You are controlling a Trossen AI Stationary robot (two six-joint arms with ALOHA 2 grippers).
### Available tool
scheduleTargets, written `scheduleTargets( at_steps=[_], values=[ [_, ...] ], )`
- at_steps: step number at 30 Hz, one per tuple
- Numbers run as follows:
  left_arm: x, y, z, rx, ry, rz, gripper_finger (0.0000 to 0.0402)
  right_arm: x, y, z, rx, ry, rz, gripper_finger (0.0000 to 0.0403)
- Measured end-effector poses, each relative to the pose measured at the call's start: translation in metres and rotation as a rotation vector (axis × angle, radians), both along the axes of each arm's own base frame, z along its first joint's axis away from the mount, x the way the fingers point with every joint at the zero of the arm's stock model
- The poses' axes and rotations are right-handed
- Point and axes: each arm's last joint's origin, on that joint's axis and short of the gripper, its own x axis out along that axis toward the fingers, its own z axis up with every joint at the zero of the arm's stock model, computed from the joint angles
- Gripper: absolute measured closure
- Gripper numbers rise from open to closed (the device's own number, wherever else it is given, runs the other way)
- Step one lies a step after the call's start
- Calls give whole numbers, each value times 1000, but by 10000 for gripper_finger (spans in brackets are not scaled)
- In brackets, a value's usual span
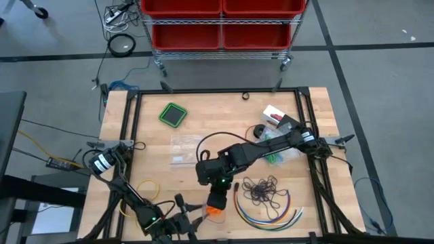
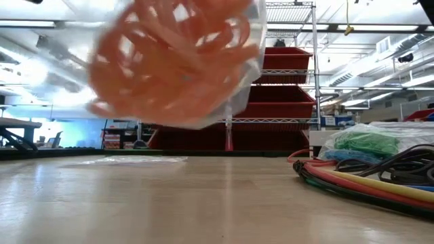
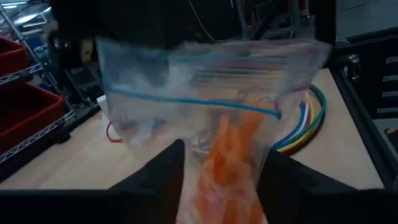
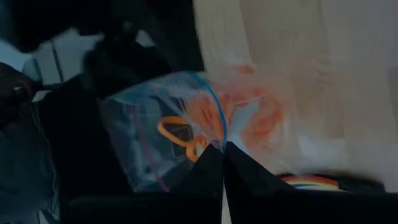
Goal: Sort rubber bands
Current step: Close the transparent zip bag
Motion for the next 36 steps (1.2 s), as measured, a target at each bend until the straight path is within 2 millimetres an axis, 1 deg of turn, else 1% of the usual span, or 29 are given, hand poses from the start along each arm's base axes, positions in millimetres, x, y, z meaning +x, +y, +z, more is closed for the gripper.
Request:
scheduleTargets(
  at_steps=[3,7,8,14,23,27,30,36],
  values=[
    [0,-1,0,14,16,-26,277,0,0,-5,10,18,0,403],
    [0,-2,-3,25,56,-86,374,0,0,-8,6,27,0,403],
    [-1,-3,-3,26,63,-99,387,0,0,-8,2,25,-1,403],
    [-7,-7,-6,43,80,-116,397,-5,0,-10,-41,65,7,397],
    [-20,-11,-11,48,84,-91,400,-29,1,-15,-189,219,90,344],
    [-20,-9,-13,33,93,-88,400,-34,8,-15,-206,223,160,331],
    [-20,-9,-13,30,92,-87,400,-37,16,-14,-229,193,202,328],
    [-20,-9,-14,19,91,-86,401,-49,37,-6,-380,93,280,330]
  ],
)
